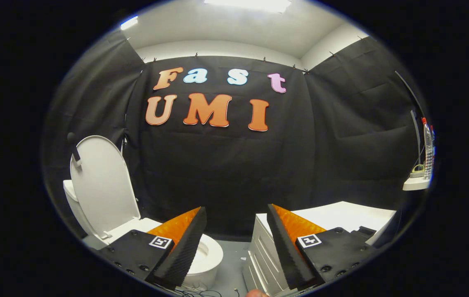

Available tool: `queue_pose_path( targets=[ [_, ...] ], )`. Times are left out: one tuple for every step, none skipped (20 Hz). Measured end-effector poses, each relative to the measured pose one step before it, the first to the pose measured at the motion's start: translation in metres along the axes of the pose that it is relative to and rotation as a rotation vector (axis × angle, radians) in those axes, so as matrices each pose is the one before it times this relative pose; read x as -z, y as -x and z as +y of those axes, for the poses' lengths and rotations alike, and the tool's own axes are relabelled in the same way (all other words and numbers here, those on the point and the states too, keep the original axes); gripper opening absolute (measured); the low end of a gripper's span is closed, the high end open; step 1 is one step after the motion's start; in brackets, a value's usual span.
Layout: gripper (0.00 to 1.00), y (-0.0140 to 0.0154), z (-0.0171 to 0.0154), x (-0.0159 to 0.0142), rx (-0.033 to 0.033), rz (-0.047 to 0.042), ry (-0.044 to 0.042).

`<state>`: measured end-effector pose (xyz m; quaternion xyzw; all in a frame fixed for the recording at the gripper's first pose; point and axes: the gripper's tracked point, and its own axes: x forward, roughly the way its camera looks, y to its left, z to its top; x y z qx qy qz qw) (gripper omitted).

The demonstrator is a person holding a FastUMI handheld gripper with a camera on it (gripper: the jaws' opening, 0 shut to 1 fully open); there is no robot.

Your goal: Open the toilet lid.

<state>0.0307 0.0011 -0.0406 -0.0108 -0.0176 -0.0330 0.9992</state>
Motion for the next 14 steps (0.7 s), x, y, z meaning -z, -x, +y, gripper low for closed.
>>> queue_pose_path(
  targets=[
    [0.95, -0.00178, -0.00157, 0.00147, 0.00052, 0.00602, -0.00506],
    [0.95, -0.00058, -0.00174, 0.00094, 0.00466, 0.0034, -0.00554],
    [0.95, -0.00013, -0.00288, -0.00056, 0.00707, -0.00067, -0.0034],
    [0.95, -0.00213, -0.00167, -0.0018, 0.00473, -0.00279, -0.00282],
    [0.95, -0.00211, -0.00128, -0.00203, 0.00373, -0.00142, -0.0031],
    [0.95, -0.00102, -0.00011, 0.00004, 0.00062, 0.00031, -0.00318],
    [0.95, -0.00049, 0.00084, 0.00263, -0.00081, 0.00195, -0.00144],
    [0.95, -0.00012, 0.0015, 0.00119, -0.00315, 0.00238, -0.00047],
    [0.95, 0.00096, 0.00023, 0.00128, -0.0027, 0.00093, 0.00089],
    [0.95, 0.00058, 0.00163, 0.00026, -0.00292, -0.00007, 0.00158],
    [0.95, 0.0006, -0.00015, -0.0013, -0.00276, -0.00141, 0.00243],
    [0.95, 0.0011, 0.00073, 0.00034, -0.00213, 0.00094, 0.00242],
    [0.95, -0.00062, -0.00012, 0.00149, -0.00184, 0.00043, -0.00038],
    [0.95, -0.00093, 0.00018, 0.00033, -0.0008, 0.00342, -0.00238]
  ],
)
